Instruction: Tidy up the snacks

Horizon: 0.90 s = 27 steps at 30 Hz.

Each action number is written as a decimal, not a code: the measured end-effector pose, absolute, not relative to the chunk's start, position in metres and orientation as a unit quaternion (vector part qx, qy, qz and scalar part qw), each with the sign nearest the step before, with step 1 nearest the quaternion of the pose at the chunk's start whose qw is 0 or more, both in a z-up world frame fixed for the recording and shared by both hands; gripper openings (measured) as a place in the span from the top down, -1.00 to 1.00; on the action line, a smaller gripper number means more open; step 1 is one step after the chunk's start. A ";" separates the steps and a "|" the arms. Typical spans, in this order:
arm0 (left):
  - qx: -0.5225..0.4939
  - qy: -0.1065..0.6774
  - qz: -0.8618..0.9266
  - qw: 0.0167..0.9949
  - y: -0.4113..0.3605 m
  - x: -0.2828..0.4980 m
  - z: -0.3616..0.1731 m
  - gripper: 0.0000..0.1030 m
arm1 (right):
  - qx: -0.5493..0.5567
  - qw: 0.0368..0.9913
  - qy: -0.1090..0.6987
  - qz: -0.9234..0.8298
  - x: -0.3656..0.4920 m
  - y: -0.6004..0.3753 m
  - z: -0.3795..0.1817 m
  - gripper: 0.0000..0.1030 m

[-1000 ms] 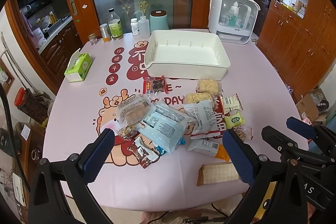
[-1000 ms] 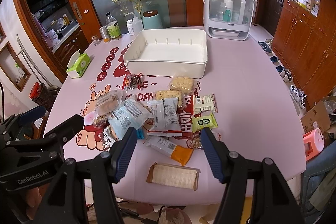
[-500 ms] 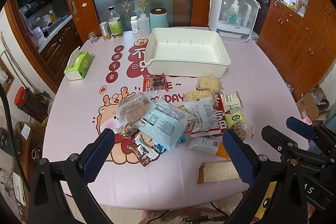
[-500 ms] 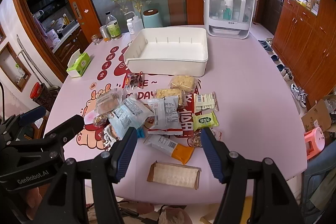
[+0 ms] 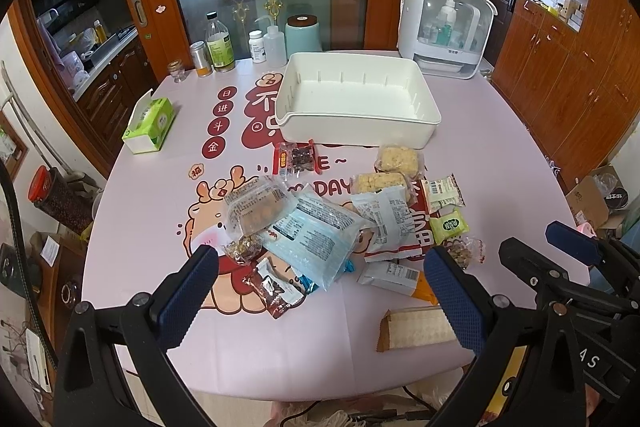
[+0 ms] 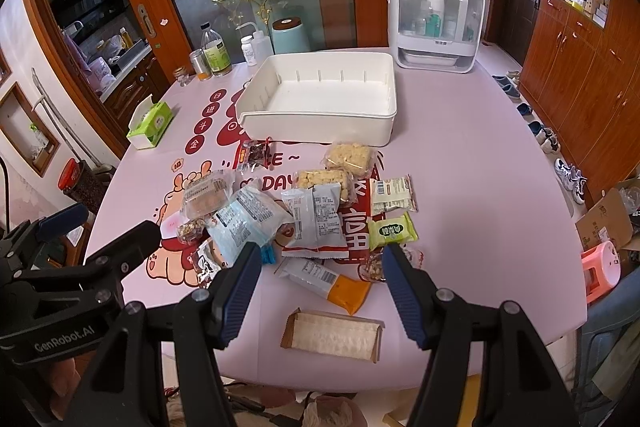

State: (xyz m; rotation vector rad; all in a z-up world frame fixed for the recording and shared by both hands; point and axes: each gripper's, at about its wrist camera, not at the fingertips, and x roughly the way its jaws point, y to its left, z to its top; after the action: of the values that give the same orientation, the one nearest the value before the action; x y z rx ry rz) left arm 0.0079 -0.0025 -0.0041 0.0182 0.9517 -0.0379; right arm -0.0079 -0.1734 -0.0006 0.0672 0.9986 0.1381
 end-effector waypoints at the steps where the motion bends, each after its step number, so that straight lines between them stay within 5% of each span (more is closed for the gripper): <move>1: 0.009 0.458 -0.018 0.889 -0.002 0.008 -0.005 -0.98 | 0.033 0.875 0.478 0.065 -0.004 -0.173 -0.002 -0.25; 27: 0.038 0.462 -0.051 0.884 0.039 0.047 -0.002 -0.98 | 0.066 0.876 0.476 0.037 0.016 -0.136 -0.004 -0.25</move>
State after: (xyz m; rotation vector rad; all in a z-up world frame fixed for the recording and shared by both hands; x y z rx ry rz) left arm 0.0470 0.0395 -0.0018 0.0790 0.9618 -0.1071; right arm 0.0156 -0.1365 -0.0036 0.1382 0.9940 0.0762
